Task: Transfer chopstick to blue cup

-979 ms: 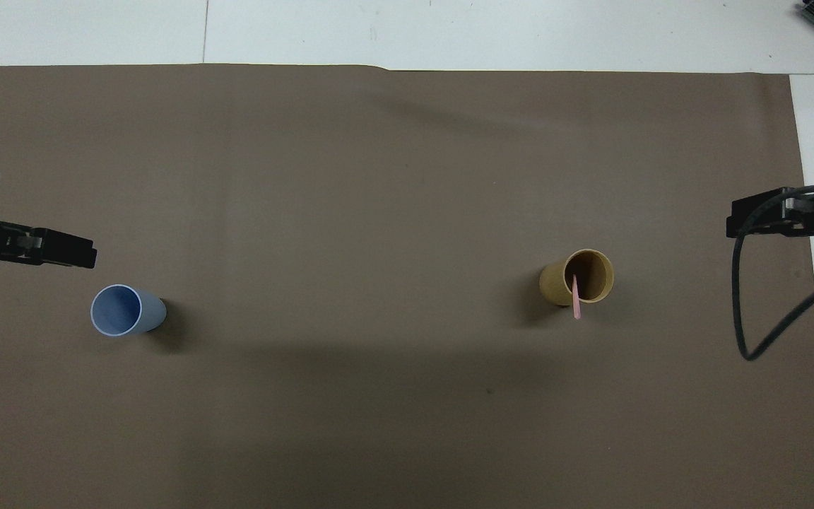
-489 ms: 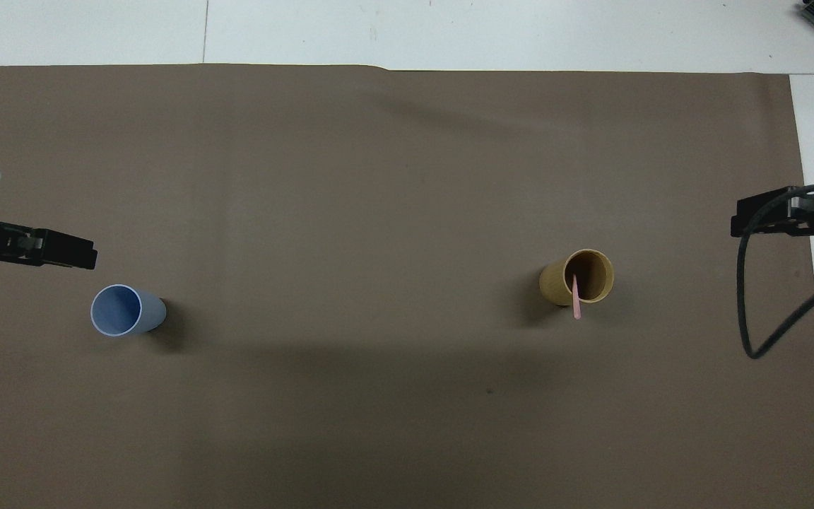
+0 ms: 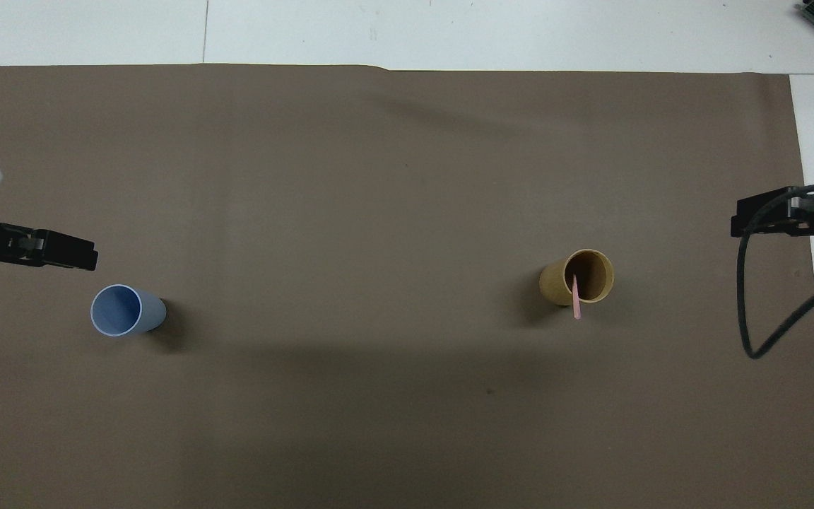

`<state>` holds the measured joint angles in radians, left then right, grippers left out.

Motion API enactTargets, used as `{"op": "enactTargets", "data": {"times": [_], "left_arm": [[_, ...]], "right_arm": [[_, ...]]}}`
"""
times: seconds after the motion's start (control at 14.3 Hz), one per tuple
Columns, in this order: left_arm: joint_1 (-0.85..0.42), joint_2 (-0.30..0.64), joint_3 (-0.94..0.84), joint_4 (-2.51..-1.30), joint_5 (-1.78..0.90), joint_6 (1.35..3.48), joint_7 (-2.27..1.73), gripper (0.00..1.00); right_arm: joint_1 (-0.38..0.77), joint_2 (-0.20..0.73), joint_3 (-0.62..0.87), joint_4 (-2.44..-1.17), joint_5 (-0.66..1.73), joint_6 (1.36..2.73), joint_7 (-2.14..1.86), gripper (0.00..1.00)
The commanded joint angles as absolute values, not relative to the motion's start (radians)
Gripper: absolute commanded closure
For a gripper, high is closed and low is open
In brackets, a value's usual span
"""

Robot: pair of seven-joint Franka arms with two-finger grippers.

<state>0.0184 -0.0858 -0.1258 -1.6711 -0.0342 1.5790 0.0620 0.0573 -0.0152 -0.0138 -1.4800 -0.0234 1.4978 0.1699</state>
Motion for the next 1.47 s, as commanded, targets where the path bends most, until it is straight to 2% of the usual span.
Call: {"op": "enactTargets", "data": {"times": [0.0,0.63,1.4], "left_arm": [[0.005,-0.08,-0.118,-1.657,-0.041,1.562,0.048,0.0],[0.006,-0.1,-0.117,-1.697,-0.041,1.566,0.054,0.0],[0.058,-0.12,-0.106,-1.831,-0.034,1.69,0.061,0.0]], "right_arm": [[0.045,-0.018,-0.009,-1.483,-0.014,1.499,0.175,0.0],[0.046,-0.018,-0.008,-1.483,-0.014,1.5,0.172,0.0],[0.046,-0.018,-0.006,-1.483,-0.014,1.499,0.175,0.0]]}}
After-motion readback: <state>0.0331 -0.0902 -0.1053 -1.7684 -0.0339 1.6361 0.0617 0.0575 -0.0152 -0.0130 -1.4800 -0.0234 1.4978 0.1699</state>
